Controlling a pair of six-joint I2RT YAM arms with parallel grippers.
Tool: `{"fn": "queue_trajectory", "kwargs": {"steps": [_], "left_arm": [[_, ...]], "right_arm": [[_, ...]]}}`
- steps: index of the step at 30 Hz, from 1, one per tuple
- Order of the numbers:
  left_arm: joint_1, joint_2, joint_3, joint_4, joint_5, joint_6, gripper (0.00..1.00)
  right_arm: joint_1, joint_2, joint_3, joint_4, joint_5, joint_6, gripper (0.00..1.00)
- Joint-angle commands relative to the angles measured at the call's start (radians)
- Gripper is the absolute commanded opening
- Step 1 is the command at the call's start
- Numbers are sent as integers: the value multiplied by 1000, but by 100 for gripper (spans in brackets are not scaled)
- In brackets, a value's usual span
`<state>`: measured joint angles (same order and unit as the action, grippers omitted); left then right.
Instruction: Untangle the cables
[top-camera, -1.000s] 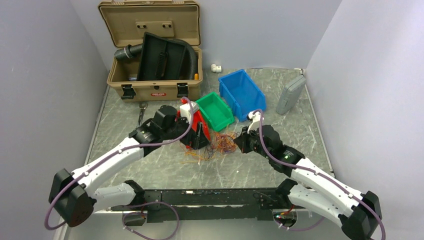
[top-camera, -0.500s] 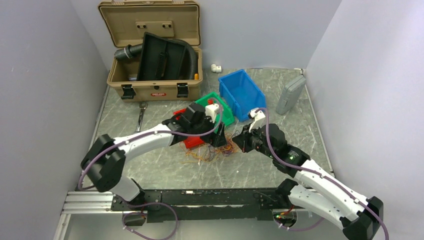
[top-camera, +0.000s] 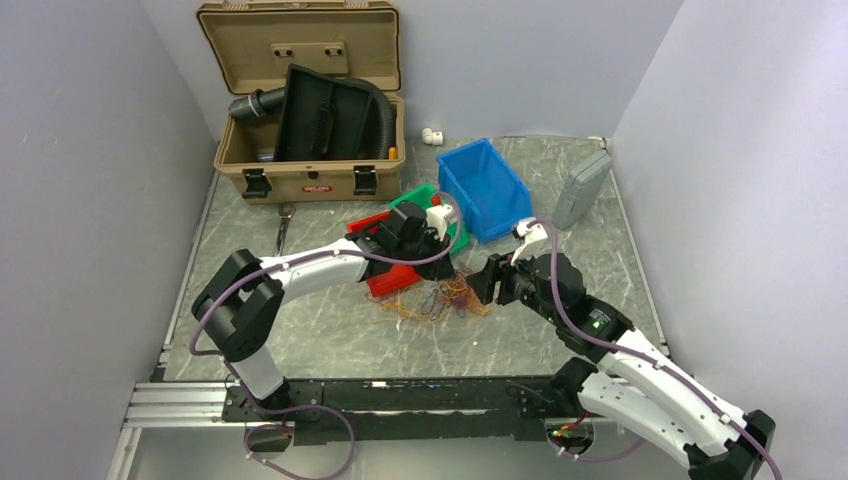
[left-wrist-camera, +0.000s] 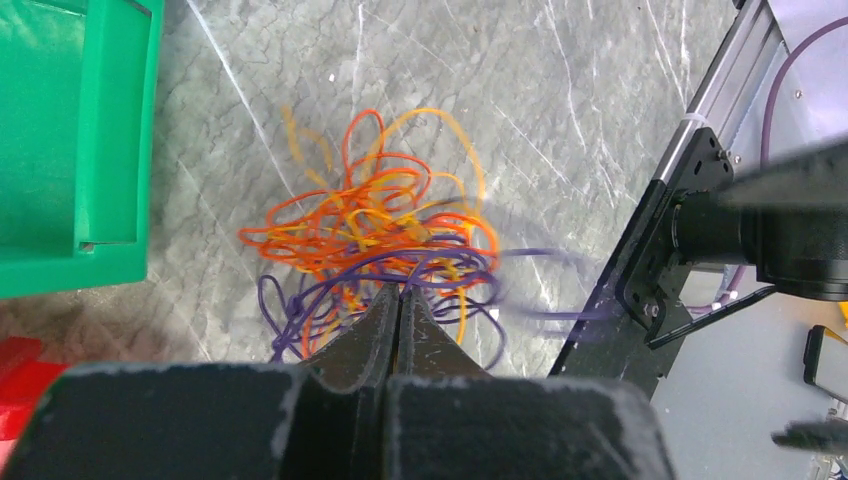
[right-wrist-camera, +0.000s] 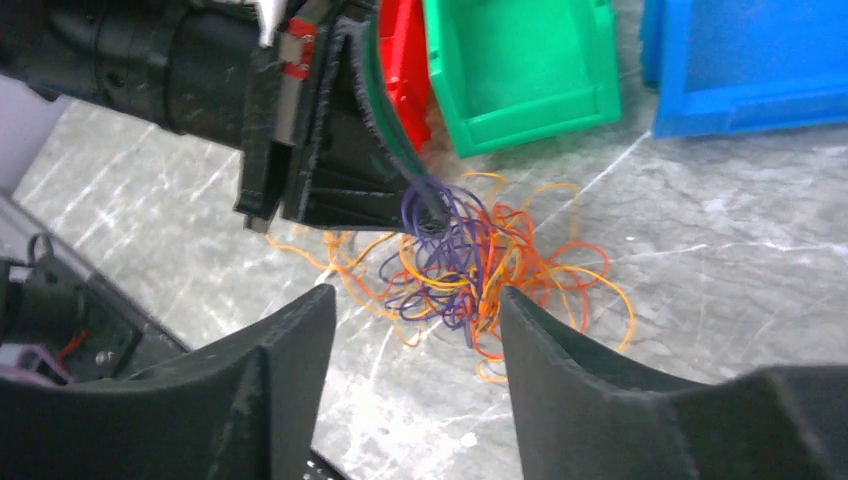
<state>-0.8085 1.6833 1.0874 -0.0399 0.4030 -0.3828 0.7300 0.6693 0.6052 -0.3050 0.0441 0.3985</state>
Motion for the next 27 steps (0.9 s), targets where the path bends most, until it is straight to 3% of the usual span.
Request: {"fn": "queue_trajectory", "kwargs": {"steps": [1, 3, 6, 14, 18, 22, 25, 26, 27], "left_arm": [[-2, -74, 6, 42, 28, 2, 0], [-1, -100, -2, 21, 20, 2, 0], [0, -132, -5, -4, 13, -4, 0], [3, -160, -1, -40, 21, -9, 0], [4, -177, -19, -16, 45, -21, 0], [3, -179, -18, -4, 74, -38, 0], [5, -192, -34, 15, 88, -52, 0], [4, -199, -42, 27, 94, -57, 0], [6, -205, -54, 31, 98, -66, 0]], "right_arm": [[-2, -23, 2, -43, 112, 21, 73], [-1, -33, -26, -41, 93, 26, 82], [-2, -68, -98, 18, 23, 23, 83], [-1, -73, -327, 353, -122, 55, 76], [-1, 33, -334, 476, -179, 28, 72], [-1, 123, -312, 539, -140, 18, 69], [-2, 170, -296, 560, -102, 18, 61], [-2, 179, -292, 560, -88, 22, 53], [-1, 184, -286, 549, -67, 28, 38]]}}
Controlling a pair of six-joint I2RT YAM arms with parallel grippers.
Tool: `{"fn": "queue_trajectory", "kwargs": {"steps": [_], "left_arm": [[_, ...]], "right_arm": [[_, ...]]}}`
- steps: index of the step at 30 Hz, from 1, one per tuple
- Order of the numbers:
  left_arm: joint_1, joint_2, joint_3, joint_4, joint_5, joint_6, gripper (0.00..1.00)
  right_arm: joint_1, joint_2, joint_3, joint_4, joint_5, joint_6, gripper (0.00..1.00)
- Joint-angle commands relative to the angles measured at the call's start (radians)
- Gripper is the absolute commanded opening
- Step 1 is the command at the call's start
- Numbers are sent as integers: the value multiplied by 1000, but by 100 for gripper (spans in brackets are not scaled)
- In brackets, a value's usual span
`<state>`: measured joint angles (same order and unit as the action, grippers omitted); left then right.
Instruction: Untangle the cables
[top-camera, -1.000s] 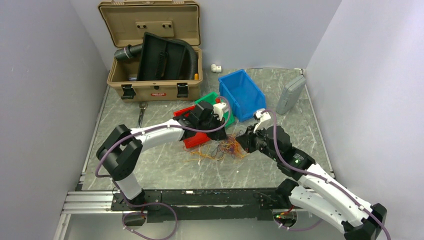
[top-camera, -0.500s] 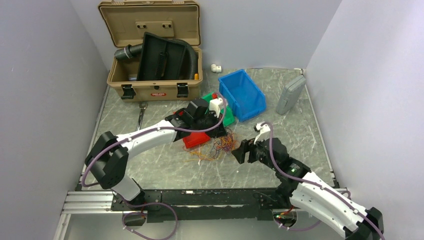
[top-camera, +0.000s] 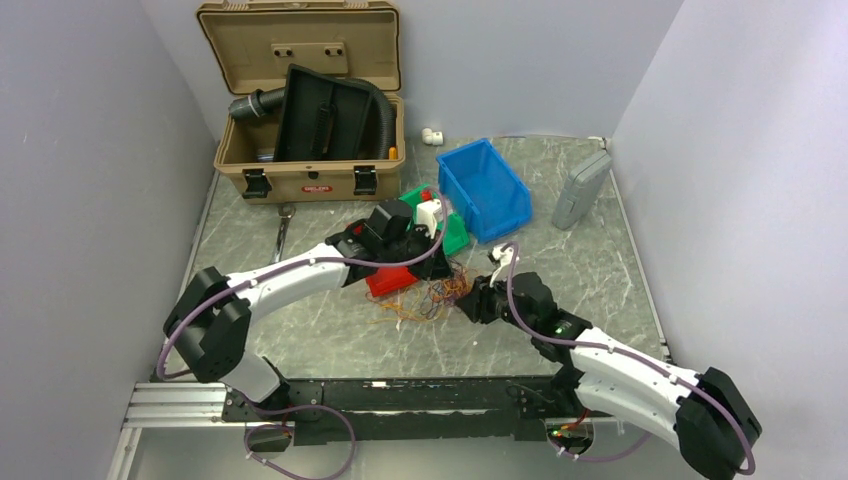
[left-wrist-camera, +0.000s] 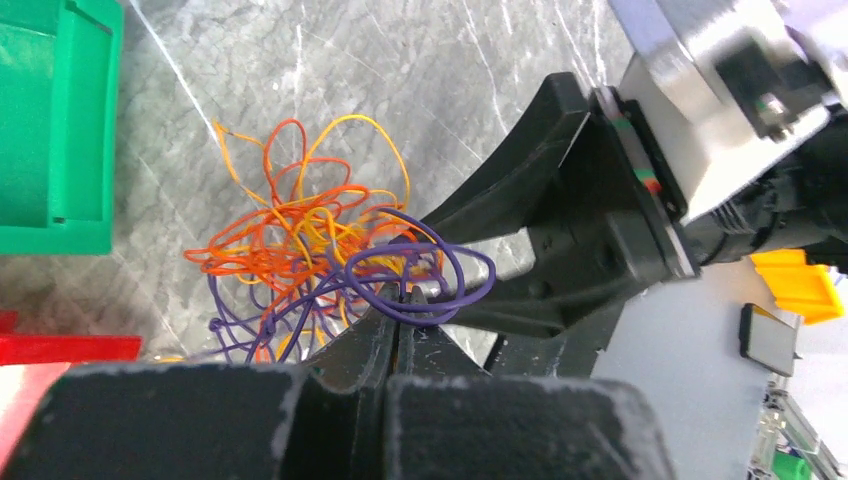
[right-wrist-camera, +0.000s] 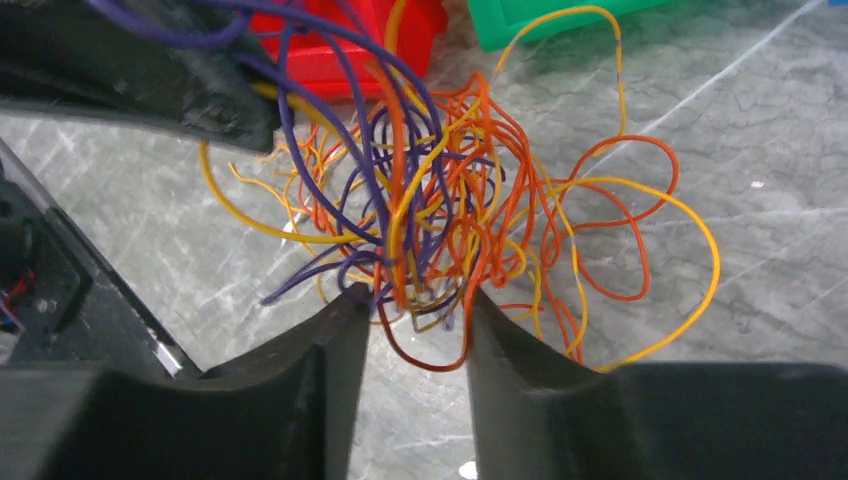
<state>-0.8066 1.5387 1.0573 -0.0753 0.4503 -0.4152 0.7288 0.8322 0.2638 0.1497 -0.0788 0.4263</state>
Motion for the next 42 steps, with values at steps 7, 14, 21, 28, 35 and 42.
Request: {"fn": "queue_trajectory", "kwargs": {"steps": [7, 14, 21, 28, 35, 42], "left_arm": [[99, -193, -102, -43, -144, -115, 0], [258, -364, -223, -162, -241, -115, 0], [268, -457, -251, -204, -249, -77, 0], [137, -434, -232, -88, -113, -19, 91], [76, -335, -235, 115, -25, -109, 99], [58, -205, -243, 287, 38, -186, 99]], "right_arm": [[0, -120, 77, -160, 352, 112, 0], [-7, -271, 122, -510, 572, 254, 0], [-6, -297, 177, -500, 486, 207, 0], [-6, -200, 282, -352, 73, 46, 0], [-6, -150, 340, -280, -138, 54, 0], [-6, -174, 310, -160, -265, 133, 0]]}}
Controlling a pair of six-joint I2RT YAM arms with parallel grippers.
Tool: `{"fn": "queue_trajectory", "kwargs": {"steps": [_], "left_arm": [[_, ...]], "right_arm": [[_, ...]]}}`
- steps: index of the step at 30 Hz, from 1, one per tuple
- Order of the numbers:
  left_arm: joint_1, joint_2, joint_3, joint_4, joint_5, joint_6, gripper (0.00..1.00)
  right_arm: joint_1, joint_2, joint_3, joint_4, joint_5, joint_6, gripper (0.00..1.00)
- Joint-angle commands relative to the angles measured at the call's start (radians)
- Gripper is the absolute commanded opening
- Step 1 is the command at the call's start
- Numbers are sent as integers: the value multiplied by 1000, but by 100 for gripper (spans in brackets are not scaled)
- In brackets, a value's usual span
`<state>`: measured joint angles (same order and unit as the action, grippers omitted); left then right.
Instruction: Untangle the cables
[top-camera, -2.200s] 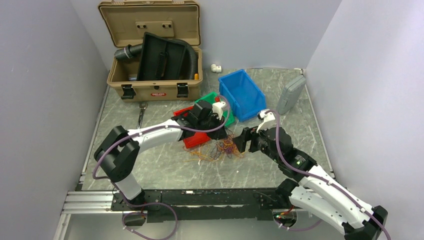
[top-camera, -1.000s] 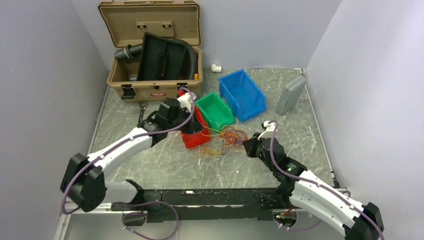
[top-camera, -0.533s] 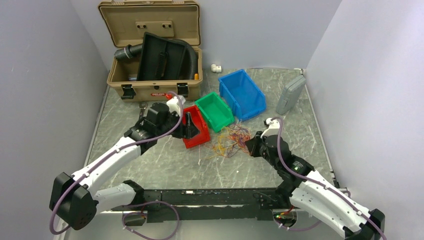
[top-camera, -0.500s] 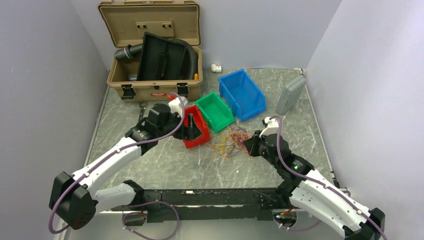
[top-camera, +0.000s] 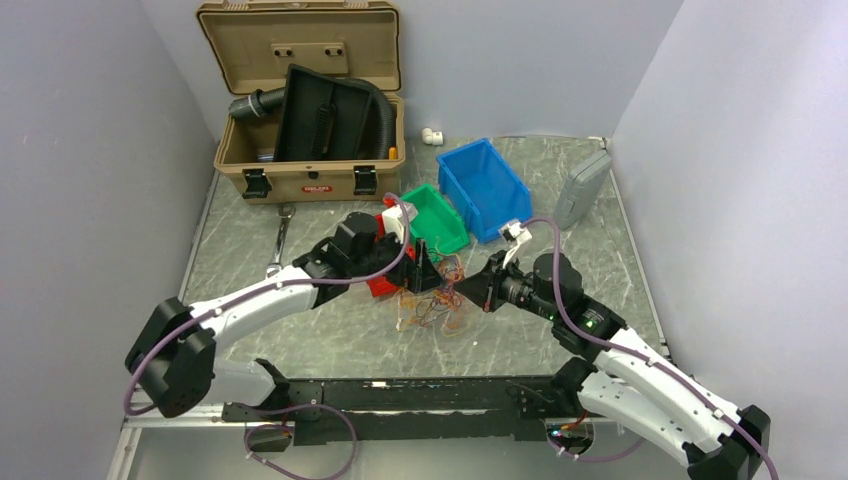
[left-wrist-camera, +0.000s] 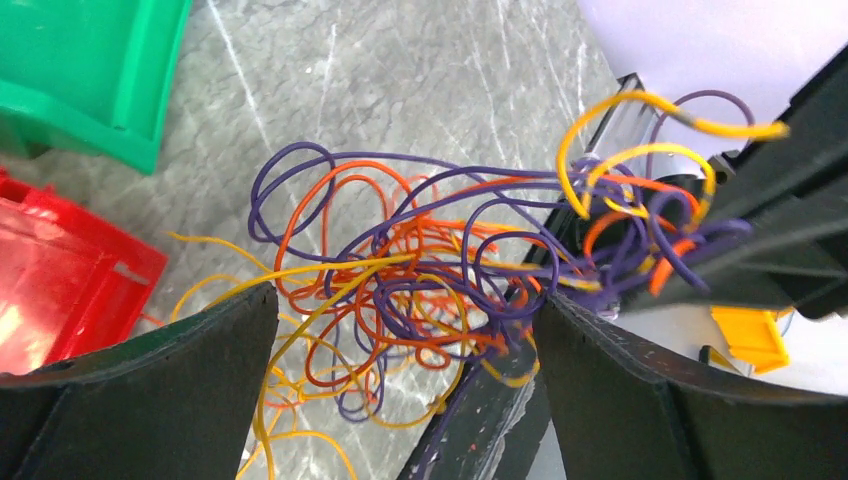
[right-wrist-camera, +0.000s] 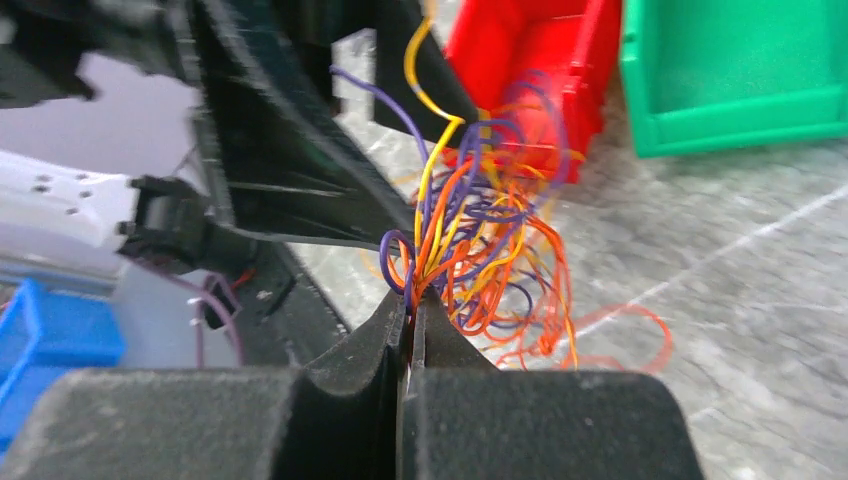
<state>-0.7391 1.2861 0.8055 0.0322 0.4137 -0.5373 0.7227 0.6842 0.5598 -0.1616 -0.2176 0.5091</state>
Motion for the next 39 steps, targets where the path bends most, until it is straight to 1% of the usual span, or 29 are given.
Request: {"fn": "queue_trajectory", "kwargs": {"steps": [1, 2, 3, 4, 5, 6, 9, 12, 15, 17, 19, 21, 26, 27, 28, 29, 30, 33, 36, 37, 38, 39], "left_arm": [[-9, 71, 8, 215, 97, -86, 99], [-8, 94, 6, 257, 121, -120, 98], [-9, 119, 3, 304, 147, -154, 73], [-9, 139, 2, 346, 172, -184, 33], [-9, 156, 5, 350, 177, -207, 4], [-7, 164, 7, 338, 170, -214, 0], [-2, 136, -5, 257, 103, -182, 0], [7, 90, -8, 125, 29, -108, 0], [36, 50, -4, -58, -74, -70, 0], [79, 17, -26, -113, -84, -61, 0], [121, -31, -57, -142, -99, -57, 0], [147, -79, -74, -185, -147, -45, 0], [159, -149, -57, -312, -289, -26, 0], [162, -155, -50, -339, -327, -29, 0], [163, -163, -40, -376, -389, -41, 0], [167, -171, -34, -404, -408, -47, 0], [168, -185, -33, -421, -438, -47, 0], [170, -227, -38, -453, -501, -64, 0], [172, -263, -52, -455, -522, -73, 0], [173, -277, -58, -447, -517, -74, 0], [173, -284, -68, -418, -486, -55, 0], [172, -296, -82, -376, -418, -36, 0]], "right_arm": [[0, -26, -1, 193, -146, 65, 0], [-1, -27, -8, 214, -154, 76, 0], [-1, -31, -10, 220, -147, 81, 0], [0, -38, -11, 197, -109, 83, 0], [-1, -51, -10, 171, -50, 86, 0], [0, -69, -7, 114, 26, 90, 0], [-1, -131, 10, -70, 322, 117, 0], [0, -181, 32, -257, 597, 184, 0], [-1, -208, 65, -486, 885, 373, 0], [0, -223, 77, -572, 989, 428, 0], [-3, -242, 81, -603, 1020, 444, 0], [-2, -258, 77, -610, 1036, 448, 0], [-2, -267, 68, -581, 1052, 414, 0], [-2, -256, 77, -617, 1090, 457, 0], [-2, -241, 98, -700, 1141, 579, 0], [-1, -220, 122, -823, 1189, 692, 0], [-1, -202, 136, -864, 1214, 738, 0], [-2, -152, 165, -939, 1242, 800, 0], [-2, -120, 171, -917, 1227, 745, 0], [-2, -117, 168, -882, 1209, 695, 0], [-2, -122, 161, -828, 1180, 627, 0], [-2, -130, 150, -765, 1140, 545, 0]]}}
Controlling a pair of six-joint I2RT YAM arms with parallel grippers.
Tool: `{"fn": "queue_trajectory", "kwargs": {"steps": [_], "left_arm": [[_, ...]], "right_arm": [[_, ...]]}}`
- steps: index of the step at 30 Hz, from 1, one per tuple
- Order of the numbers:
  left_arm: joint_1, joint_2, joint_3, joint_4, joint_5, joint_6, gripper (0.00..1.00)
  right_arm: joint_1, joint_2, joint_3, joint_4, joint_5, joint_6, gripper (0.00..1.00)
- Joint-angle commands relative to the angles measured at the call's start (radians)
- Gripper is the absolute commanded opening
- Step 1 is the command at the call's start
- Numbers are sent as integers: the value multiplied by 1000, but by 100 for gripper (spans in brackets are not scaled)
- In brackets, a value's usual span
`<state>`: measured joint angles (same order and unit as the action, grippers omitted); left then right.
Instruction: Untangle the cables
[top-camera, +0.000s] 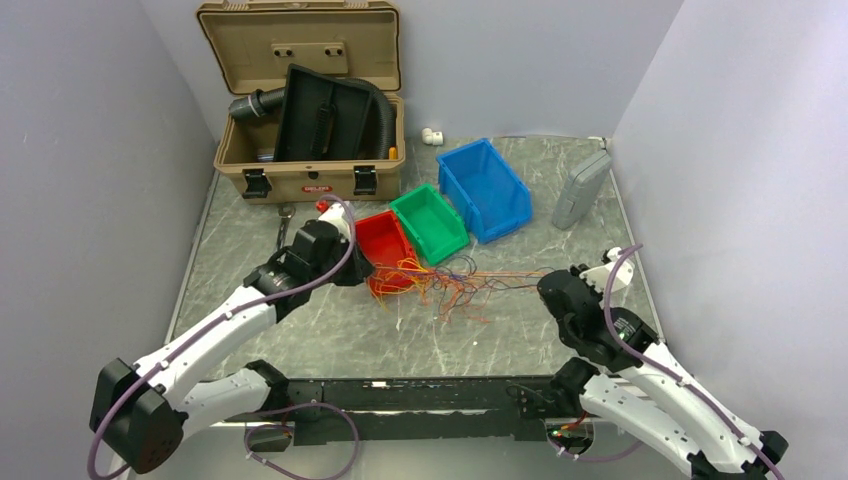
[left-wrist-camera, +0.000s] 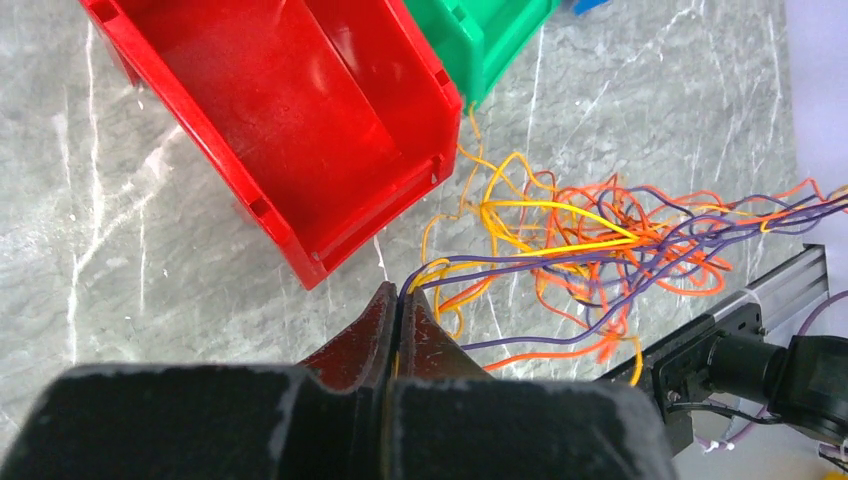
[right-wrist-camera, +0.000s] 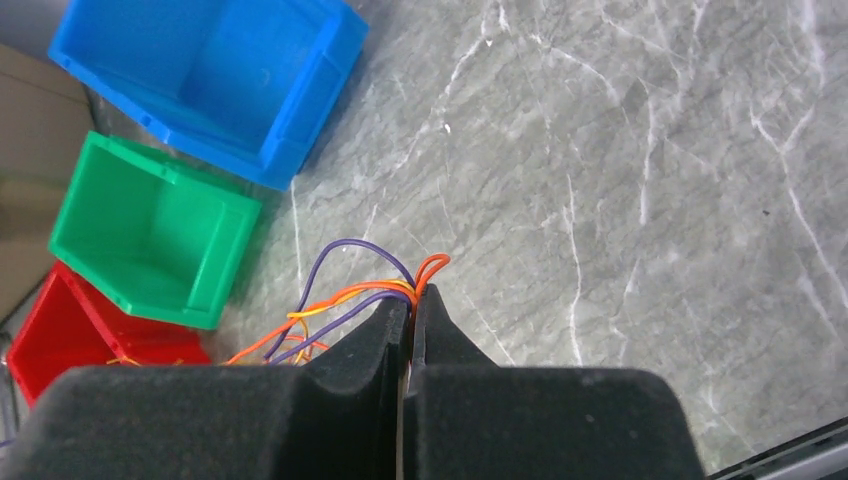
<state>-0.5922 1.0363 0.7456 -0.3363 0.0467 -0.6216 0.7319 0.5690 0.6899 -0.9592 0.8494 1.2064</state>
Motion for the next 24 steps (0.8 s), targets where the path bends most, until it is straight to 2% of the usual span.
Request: {"fn": "queue_trajectory", "kwargs": {"steps": [1, 2, 3, 4, 5, 6, 7, 10, 12, 15, 24], "left_arm": [[25, -52, -32, 33, 8, 62, 0], [25, -57, -44, 91, 75, 76, 0], [24, -58, -54, 139, 154, 89, 0], [23, -54, -60, 172, 217, 96, 2], [20, -49, -61, 193, 267, 100, 8], [13, -46, -54, 197, 293, 109, 22], [1, -43, -45, 189, 296, 120, 34], [-51, -46, -18, 149, 259, 166, 62], [-80, -48, -8, 128, 224, 185, 72], [-107, -31, 2, 118, 215, 198, 76], [-180, 90, 57, 109, 185, 200, 75]], "right_arm": [[-11, -28, 5, 129, 15, -233, 0], [-11, -41, -16, 204, -48, -327, 5], [-11, -57, -35, 276, -129, -413, 20], [-11, -74, -56, 350, -216, -483, 44], [-11, -88, -73, 409, -302, -547, 64], [-10, -97, -92, 465, -384, -601, 74], [-11, -99, -104, 502, -446, -621, 78], [-11, -55, -111, 558, -600, -655, 83], [-11, 0, -104, 565, -650, -669, 84], [-10, 106, -93, 574, -703, -684, 83], [-11, 292, -127, 661, -757, -671, 70]]}}
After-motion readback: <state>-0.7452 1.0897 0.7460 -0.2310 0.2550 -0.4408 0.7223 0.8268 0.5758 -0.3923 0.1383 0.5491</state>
